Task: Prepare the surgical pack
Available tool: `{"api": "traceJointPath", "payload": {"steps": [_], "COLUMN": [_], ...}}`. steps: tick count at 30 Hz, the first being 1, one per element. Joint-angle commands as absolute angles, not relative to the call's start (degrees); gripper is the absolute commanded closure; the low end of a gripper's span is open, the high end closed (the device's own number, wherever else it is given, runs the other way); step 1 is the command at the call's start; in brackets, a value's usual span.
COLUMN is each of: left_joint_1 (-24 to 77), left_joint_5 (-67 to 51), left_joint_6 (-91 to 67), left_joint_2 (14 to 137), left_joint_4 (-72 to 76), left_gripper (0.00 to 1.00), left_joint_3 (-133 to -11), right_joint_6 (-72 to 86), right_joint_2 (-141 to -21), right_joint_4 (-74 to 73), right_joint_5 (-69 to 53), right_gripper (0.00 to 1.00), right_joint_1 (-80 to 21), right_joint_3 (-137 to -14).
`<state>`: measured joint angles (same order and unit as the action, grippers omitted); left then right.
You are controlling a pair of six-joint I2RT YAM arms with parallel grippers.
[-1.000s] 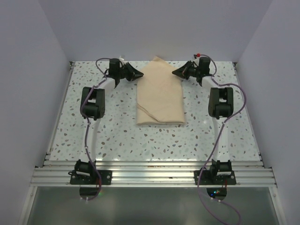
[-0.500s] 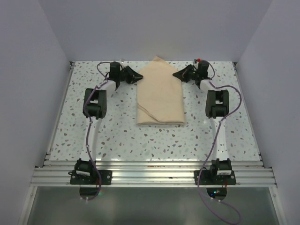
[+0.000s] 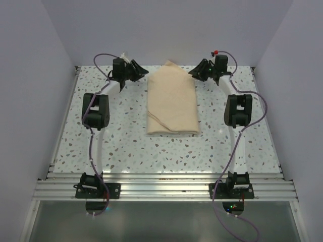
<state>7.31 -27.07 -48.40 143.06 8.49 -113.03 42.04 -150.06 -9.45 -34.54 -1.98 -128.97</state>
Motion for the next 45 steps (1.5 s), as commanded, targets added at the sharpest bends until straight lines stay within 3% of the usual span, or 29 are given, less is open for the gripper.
{"api": "traceJointPath", "payload": {"steps": [1, 19, 25, 32, 34, 37, 39, 40, 41, 43, 45], "left_joint_1": [6.94, 9.93, 9.93, 9.84, 9.84, 9.58, 9.23, 9.23, 9.32, 9.14, 9.14], "left_joint_5": [-22.94, -19.60, -19.77, -21.44, -21.88, -23.11, -25.04, -25.74, -26.19, -26.98, -26.98], "left_joint_6": [-45.00, -45.61, -46.49, -48.08, -48.60, -50.96, -52.64, -54.13, -54.66, -54.50, -53.79], "left_joint_2": [139.92, 149.76, 151.96, 155.30, 155.74, 156.97, 158.02, 158.20, 157.86, 155.67, 153.47], "left_joint_4": [10.20, 7.03, 6.59, 6.06, 6.06, 7.03, 7.65, 7.91, 8.00, 8.09, 6.69], "left_gripper": [0.50, 0.48, 0.48, 0.56, 0.58, 0.74, 0.87, 0.91, 0.97, 1.00, 1.00], "left_joint_3": [-110.74, -118.03, -119.79, -122.78, -123.83, -125.59, -127.08, -128.39, -128.76, -128.67, -127.71], "right_joint_6": [33.14, 26.10, 27.59, 29.00, 30.14, 32.68, 34.62, 36.80, 37.87, 40.33, 42.09], "right_joint_2": [-143.70, -154.15, -158.99, -162.15, -162.86, -164.09, -164.62, -164.79, -165.06, -164.71, -161.22], "right_joint_4": [-14.24, -19.42, -19.78, -18.10, -17.32, -16.18, -13.72, -12.93, -12.05, -11.43, -10.12], "right_joint_5": [-30.33, -29.35, -32.69, -33.75, -34.01, -34.54, -35.94, -36.64, -38.30, -39.72, -40.95], "right_gripper": [0.52, 0.39, 0.41, 0.47, 0.52, 0.59, 0.69, 0.82, 0.88, 1.00, 1.00], "right_joint_1": [-1.58, -1.32, -1.67, -2.37, -2.55, -2.90, -3.16, -3.51, -3.78, -4.39, -4.57], "right_joint_3": [-127.10, -133.24, -139.13, -142.28, -142.99, -144.84, -145.81, -146.42, -148.25, -149.59, -147.76]}}
